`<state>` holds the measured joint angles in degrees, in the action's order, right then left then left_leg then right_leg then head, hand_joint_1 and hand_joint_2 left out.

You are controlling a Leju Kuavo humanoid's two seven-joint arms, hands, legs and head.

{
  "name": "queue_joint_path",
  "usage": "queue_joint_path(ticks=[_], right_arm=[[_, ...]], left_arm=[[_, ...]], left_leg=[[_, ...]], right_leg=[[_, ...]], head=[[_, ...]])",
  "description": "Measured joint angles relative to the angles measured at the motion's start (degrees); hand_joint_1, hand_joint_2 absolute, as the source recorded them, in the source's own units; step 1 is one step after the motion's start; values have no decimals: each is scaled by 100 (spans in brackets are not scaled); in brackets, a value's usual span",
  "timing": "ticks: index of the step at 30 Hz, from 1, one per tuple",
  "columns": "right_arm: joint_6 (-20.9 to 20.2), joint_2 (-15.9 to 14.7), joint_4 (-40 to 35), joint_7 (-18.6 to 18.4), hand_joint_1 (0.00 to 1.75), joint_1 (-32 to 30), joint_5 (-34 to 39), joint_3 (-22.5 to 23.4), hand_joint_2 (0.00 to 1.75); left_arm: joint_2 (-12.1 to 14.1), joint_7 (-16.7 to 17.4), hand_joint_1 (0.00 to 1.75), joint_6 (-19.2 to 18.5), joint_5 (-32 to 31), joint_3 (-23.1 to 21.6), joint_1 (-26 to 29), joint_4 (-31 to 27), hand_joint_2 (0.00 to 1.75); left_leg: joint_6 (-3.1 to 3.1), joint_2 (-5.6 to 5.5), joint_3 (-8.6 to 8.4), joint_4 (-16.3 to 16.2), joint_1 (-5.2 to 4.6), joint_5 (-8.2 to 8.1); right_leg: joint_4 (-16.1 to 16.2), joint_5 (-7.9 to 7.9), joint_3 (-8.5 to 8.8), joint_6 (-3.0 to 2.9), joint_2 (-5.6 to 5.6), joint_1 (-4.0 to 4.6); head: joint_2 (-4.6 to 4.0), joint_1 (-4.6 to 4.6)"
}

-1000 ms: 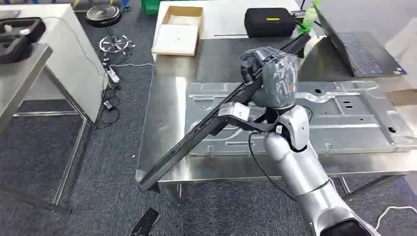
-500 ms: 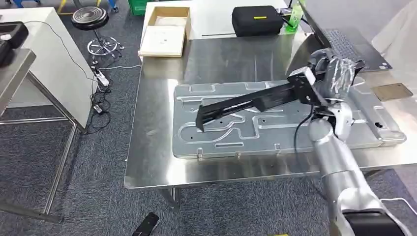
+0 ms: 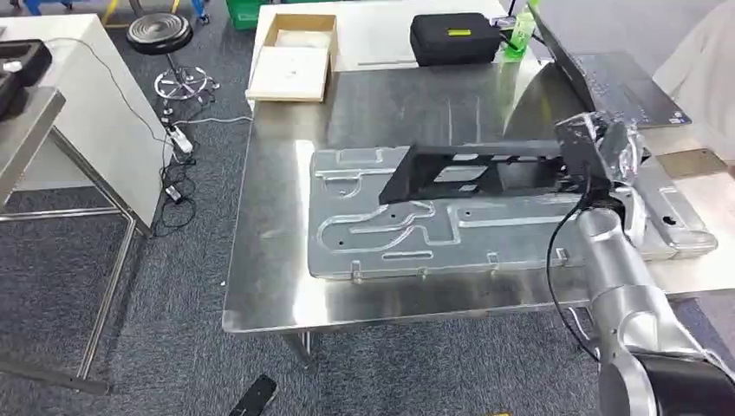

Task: Take the parts from the cabinet and place them on the table.

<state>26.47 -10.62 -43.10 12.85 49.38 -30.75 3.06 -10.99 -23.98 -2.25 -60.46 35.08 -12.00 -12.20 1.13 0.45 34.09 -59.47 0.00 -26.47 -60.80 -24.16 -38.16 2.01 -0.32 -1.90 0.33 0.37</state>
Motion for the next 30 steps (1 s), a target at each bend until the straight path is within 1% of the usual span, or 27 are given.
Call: queue_joint_path(ticks=[2,3,4,5,6,7,8,9,10,11,12,13,14,16,17,18,19,20,22,23,24,25,26,27,28,29,30], right_arm=[[-50,-32,111,-13,0,13,48,50,175],[-77,-50,153,-31,0,29,66,68,175],[-83,-70,186,-37,0,49,79,92,175],[-90,-87,241,-44,0,86,105,122,175],[-103,-98,304,-46,0,117,127,155,175],[-118,-100,372,-55,0,144,162,186,0],[-135,-111,456,-70,0,156,199,210,0],[-149,-122,529,-68,0,163,212,236,0],[-179,-129,603,-64,0,177,236,282,0],[-192,-146,658,-52,0,199,271,324,175],[-203,-164,719,-44,0,214,295,367,175],[-201,-170,756,-42,0,217,308,393,175],[-201,-177,802,-44,0,220,321,431,175],[-212,-199,892,-39,0,218,330,505,175],[-230,-210,922,-42,0,213,330,520,175],[-245,-231,953,-74,0,214,330,540,175],[-269,-242,992,-112,0,208,330,562,175],[-295,-284,1051,-155,0,229,334,612,175],[-319,-319,1130,-164,0,230,350,664,175],[-326,-319,1156,-162,0,228,352,675,175],[-330,-319,1182,-162,0,230,352,682,175],[-352,-323,1211,-206,0,246,350,697,175],[-396,-334,1241,-284,0,287,334,710,175],[-454,-354,1298,-431,0,356,287,723,175],[-529,-380,1367,-634,0,444,215,730,175],[-577,-409,1449,-842,0,572,142,728,175],[-603,-437,1521,-1085,0,670,73,728,175]], left_arm=[[7,-2,0,55,-13,-44,21,0,175],[9,-2,0,68,-7,-61,15,0,175],[11,-2,0,74,26,-68,12,0,0],[9,-2,0,85,50,-70,12,0,0],[11,0,0,94,57,-70,15,0,0],[11,0,0,98,74,-72,24,0,0],[11,15,0,103,85,-72,31,0,0],[11,26,0,103,87,-72,37,0,0],[15,35,0,103,96,-72,38,0,0],[22,39,0,103,107,-72,37,0,0],[33,39,0,105,114,-74,33,0,0],[42,39,0,105,122,-74,28,0,0],[46,42,0,105,125,-74,19,0,0],[48,44,0,105,147,-76,20,0,0],[52,44,0,105,153,-77,23,0,0],[52,48,0,105,157,-76,22,0,0],[55,48,0,105,162,-76,17,0,0],[52,50,0,105,166,-76,11,0,0],[59,53,0,103,166,-76,27,0,0],[61,55,0,103,168,-76,39,0,0],[63,57,0,101,166,-76,42,0,0],[66,59,0,100,166,-76,41,0,0],[66,59,0,92,166,-79,41,0,0],[66,66,0,90,170,-79,41,0,0],[68,72,0,85,173,-79,41,0,0],[70,83,0,81,173,-79,40,0,0],[74,96,0,83,175,-79,44,0,0]], left_leg=[[-20,13,-13,14,13,-6],[-61,13,14,-10,28,-56],[-80,3,56,-162,37,-169],[-88,1,208,-499,39,-372],[-93,1,421,-951,38,-589],[-97,1,630,-1383,38,-754],[-90,1,785,-1681,38,-817],[-72,0,827,-1728,38,-741],[-39,-4,730,-1503,32,-554],[7,-7,524,-1069,20,-297],[61,-16,261,-537,2,-37],[115,-41,91,-136,-25,48],[113,-34,21,-24,-43,-11],[105,-35,30,-23,-60,10],[129,-35,25,-2,-66,30],[166,-27,-28,113,-7,101],[177,-19,-59,176,-5,146],[225,-21,-59,205,-3,169],[230,-24,-52,201,-10,170],[231,-24,-52,196,-12,167],[230,-23,-52,188,-11,161],[224,-23,-57,170,-4,146],[207,-24,-61,145,1,127],[186,-26,-61,108,7,98],[162,-26,-58,73,6,70],[119,-40,-42,24,-35,42],[88,-45,-49,45,-18,51]], right_leg=[[-1,-2,-5,-69,20,18],[24,11,12,-125,22,0],[26,2,22,-156,22,5],[26,-4,22,-193,22,7],[26,-8,22,-205,22,16],[26,-14,23,-216,24,30],[25,-16,26,-224,28,46],[25,-19,36,-229,40,63],[25,-20,49,-230,50,76],[25,-21,68,-230,60,87],[25,-25,87,-228,63,94],[28,-26,93,-227,63,88],[19,-30,78,-203,68,127],[62,9,78,-134,71,95],[93,29,95,-101,70,92],[101,26,102,-58,70,131],[24,-48,79,-48,64,104],[-247,-258,-47,-32,59,97],[-1087,-663,-433,8,63,97],[-1403,-749,-588,29,62,91],[-1490,-705,-635,47,59,78],[-1281,-520,-525,63,57,56],[-900,-291,-314,72,48,41],[-386,-61,-39,66,26,30],[27,3,167,42,-9,26],[114,-67,220,2,-13,91],[107,-56,216,-45,6,94]], head=[[0,0],[0,-2],[0,0],[0,-4],[0,0],[0,-2],[0,-2],[0,-2],[0,-2],[0,-2],[0,-2],[0,0],[0,-2],[0,-2],[0,-2],[0,0],[0,2],[0,2],[0,2],[0,4],[0,0],[0,7],[0,2],[0,5],[0,6],[0,4],[0,-2]])
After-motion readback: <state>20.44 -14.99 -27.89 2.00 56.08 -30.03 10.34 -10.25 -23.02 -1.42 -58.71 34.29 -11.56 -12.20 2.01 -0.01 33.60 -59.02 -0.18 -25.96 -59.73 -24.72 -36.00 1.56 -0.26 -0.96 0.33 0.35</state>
